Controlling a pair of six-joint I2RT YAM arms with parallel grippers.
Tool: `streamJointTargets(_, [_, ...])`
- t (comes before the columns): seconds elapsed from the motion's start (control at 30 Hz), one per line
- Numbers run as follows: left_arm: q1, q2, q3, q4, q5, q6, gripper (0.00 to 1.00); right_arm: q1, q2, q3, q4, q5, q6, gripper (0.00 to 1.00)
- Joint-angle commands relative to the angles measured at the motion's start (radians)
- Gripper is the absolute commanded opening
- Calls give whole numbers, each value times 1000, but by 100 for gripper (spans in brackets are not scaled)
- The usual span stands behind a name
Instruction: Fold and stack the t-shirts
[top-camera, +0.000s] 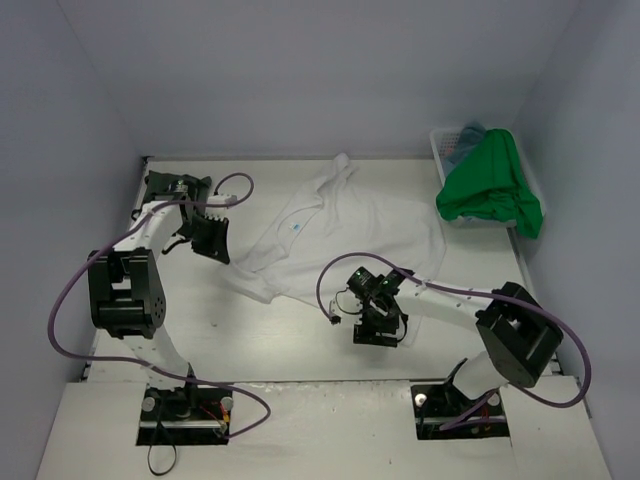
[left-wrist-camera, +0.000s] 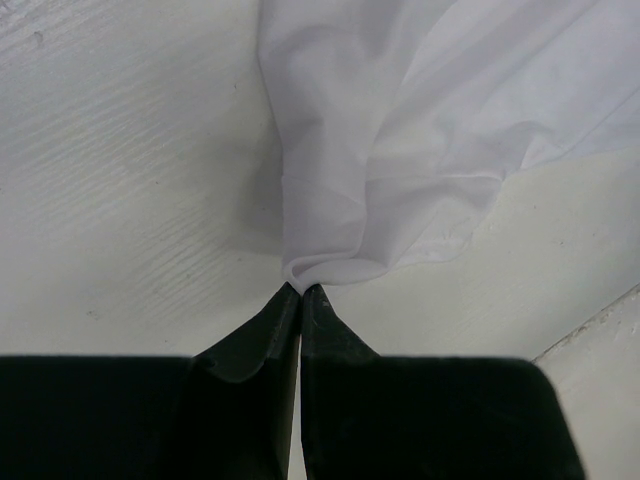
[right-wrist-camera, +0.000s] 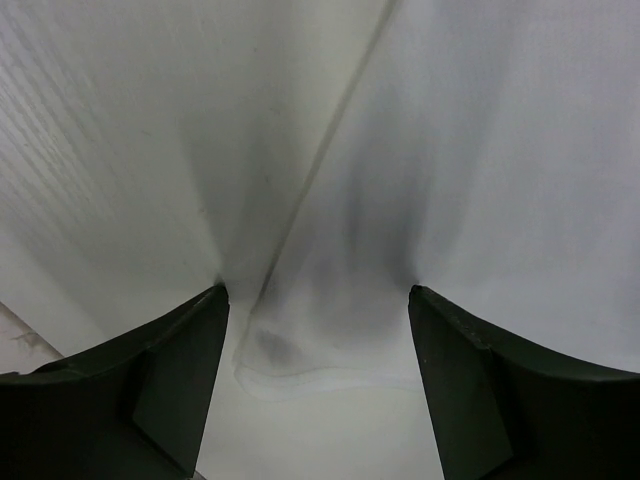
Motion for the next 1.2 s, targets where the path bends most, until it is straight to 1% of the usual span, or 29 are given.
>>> streamJointTargets(0.0, [-3,-72,49,-22,23,0,0,-25,33,24,-13,15,-5,68])
streamJointTargets(0.1, [-3,-70,49,-20,33,0,0,-34,71,28,-11,7,-15,62])
streamJointTargets(0.13, [-3,-69,52,-19,36,1,0,-37,77,29,-11,0,-18,54])
streamJointTargets(0.2, [-3,-63,57,-22,36,1,0,-37,103,31,-13,-8,-22,43])
streamJointTargets(0.23, [-2,-61,60,-23,34,3,0,-37,117,31,-14,-16,-22,30])
streamJointTargets(0.3, [-5,-61,63,-26,34,4,0,-37,120,34,-11,-23,-22,15])
streamJointTargets(0.33, [-3,-61,63,-29,34,7,0,-40,110,34,-11,-25,-22,3])
streamJointTargets(0.37, [-3,-64,63,-30,34,7,0,-43,102,37,-11,-25,-24,0])
streamJointTargets(0.5, [-2,-79,57,-36,37,6,0,-101,4,81,-8,-32,-24,0])
streamJointTargets(0.53, [-3,-90,54,-31,39,3,0,-150,-52,99,-7,-36,-28,0])
streamJointTargets(0.6, [-3,-99,52,-34,55,-5,0,-206,-114,161,1,-36,-36,0])
streamJointTargets(0.63, [-2,-112,55,-39,60,-6,0,-232,-170,184,1,-40,-38,0])
streamJointTargets(0.67, [-2,-116,60,-45,66,-9,0,-288,-198,205,3,-57,-42,0])
streamJointTargets(0.73, [0,-128,98,-84,85,-2,0,-345,-251,267,7,-89,-44,0])
streamJointTargets(0.77, [0,-132,121,-103,89,1,0,-396,-264,284,9,-115,-51,0])
streamJointTargets(0.87, [14,-144,234,-164,120,4,0,-456,-275,330,16,-129,-68,0])
streamJointTargets(0.9, [21,-147,298,-195,134,-2,0,-496,-275,346,18,-155,-86,0])
streamJointTargets(0.97, [27,-150,363,-220,146,-11,0,-528,-268,369,22,-166,-100,0])
streamJointTargets(1.0, [32,-152,392,-229,151,-26,0,-555,-262,383,23,-204,-105,0])
streamJointTargets(1.03, [38,-153,443,-240,158,-34,0,-562,-251,403,23,-210,-111,0])
streamJointTargets(1.17, [64,-149,553,-252,187,-86,0,-582,-222,467,26,-229,-120,0])
